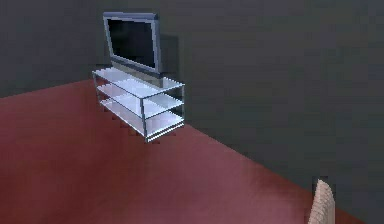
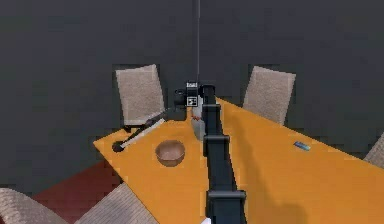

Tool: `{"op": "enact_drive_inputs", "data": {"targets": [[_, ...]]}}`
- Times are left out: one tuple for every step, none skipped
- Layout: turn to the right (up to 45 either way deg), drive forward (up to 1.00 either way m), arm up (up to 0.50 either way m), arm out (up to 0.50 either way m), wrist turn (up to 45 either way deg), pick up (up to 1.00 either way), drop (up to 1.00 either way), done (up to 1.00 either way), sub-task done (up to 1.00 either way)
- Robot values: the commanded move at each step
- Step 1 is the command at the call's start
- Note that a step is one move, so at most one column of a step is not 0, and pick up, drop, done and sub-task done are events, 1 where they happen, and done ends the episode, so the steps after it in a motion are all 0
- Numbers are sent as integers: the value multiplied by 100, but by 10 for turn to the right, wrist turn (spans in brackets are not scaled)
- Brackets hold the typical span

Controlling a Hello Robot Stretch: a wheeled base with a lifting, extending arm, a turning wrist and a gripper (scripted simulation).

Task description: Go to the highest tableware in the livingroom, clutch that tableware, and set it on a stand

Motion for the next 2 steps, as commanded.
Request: {"op": "enact_drive_inputs", "data": {"targets": [[0,0,0,0,450,0,0,0,0],[0,0,0,0,270,0,0,0,0]]}}
